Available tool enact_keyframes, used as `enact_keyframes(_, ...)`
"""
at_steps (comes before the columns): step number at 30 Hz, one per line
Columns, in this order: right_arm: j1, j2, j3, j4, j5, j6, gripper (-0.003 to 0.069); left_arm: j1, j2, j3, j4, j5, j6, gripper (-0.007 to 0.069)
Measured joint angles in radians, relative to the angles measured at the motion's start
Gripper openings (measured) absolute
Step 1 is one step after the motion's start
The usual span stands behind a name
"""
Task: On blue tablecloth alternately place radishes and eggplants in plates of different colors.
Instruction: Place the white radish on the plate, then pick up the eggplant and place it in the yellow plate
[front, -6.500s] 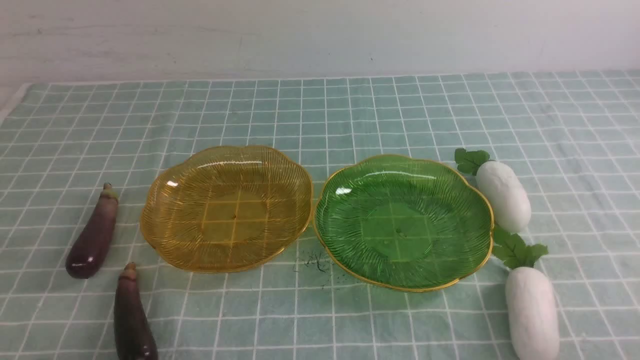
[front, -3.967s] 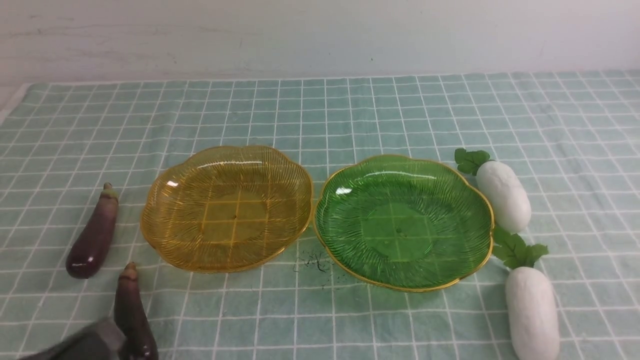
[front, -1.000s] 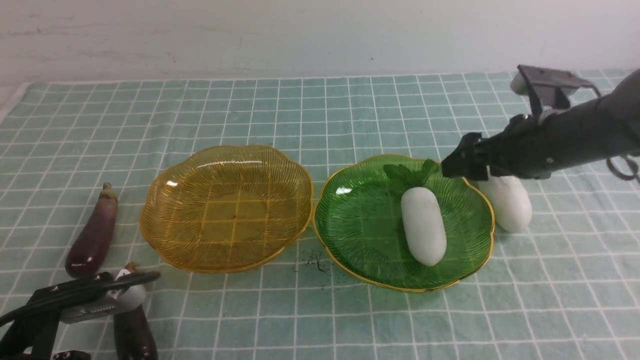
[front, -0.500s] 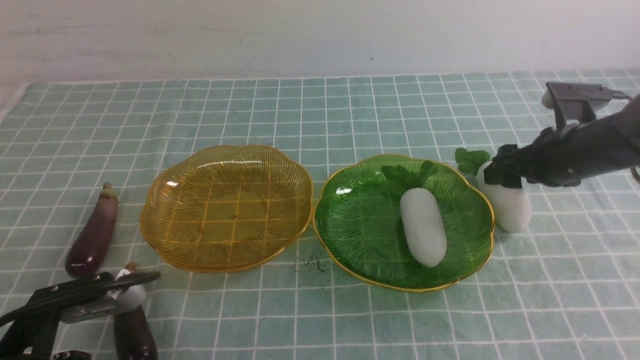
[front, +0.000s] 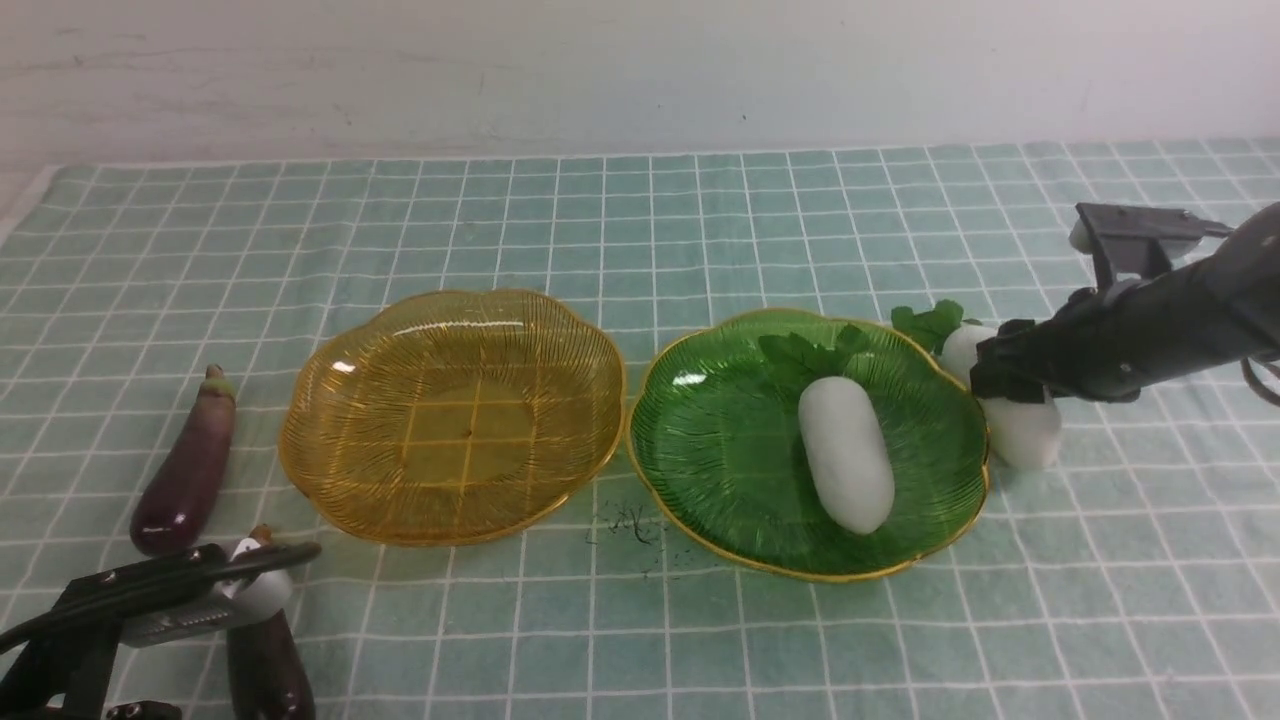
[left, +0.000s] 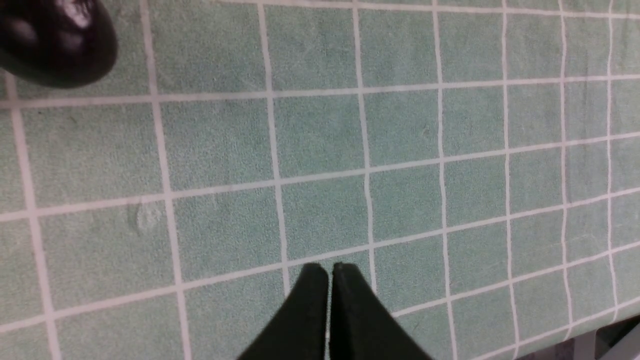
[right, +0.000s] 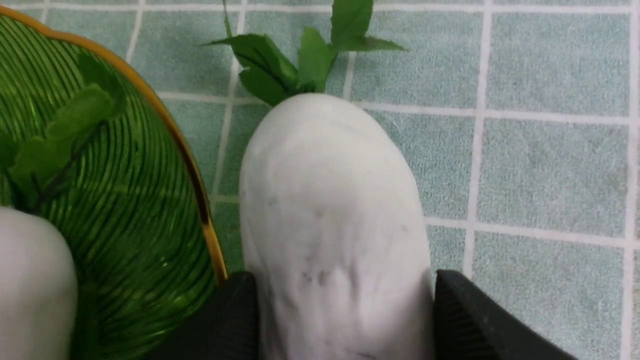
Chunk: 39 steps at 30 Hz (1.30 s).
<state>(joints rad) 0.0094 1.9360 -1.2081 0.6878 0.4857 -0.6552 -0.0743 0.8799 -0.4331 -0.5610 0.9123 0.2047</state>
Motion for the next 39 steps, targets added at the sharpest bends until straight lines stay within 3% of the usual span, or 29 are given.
enact_keyframes(7, -0.001, -0.17, -0.022, 0.012, 0.058, 0.0, 0.0408, 0.0, 0.0, 0.0, 0.0, 0.0, 0.0, -0.0006)
enact_keyframes(12, 0.005, -0.267, -0.03, 0.14, 0.237, 0.0, 0.0408, 0.0, 0.0, 0.0, 0.0, 0.0, 0.0, -0.0006)
enact_keyframes(19, 0.127, -0.178, -0.03, 0.185, 0.334, 0.0, 0.0408, 0.0, 0.0, 0.0, 0.001, 0.0, 0.0, -0.0006)
enact_keyframes(25, 0.154, -0.123, -0.03, 0.185, 0.345, 0.005, 0.0439, 0.0, 0.0, 0.0, 0.001, 0.0, 0.0, -0.0006)
enact_keyframes(31, 0.131, -0.123, -0.095, 0.157, 0.511, 0.125, 0.0613, 0.0, 0.0, 0.0, 0.001, -0.01, 0.0, 0.0004)
enact_keyframes(35, 0.096, -0.123, -0.18, 0.123, 0.661, 0.231, 0.0631, 0.0, 0.0, 0.0, 0.0, -0.046, 0.0, 0.0032)
enact_keyframes(39, 0.085, -0.128, -0.249, 0.015, 0.722, 0.35, 0.0562, 0.0, 0.0, 0.0, 0.001, -0.06, 0.0, 0.0064)
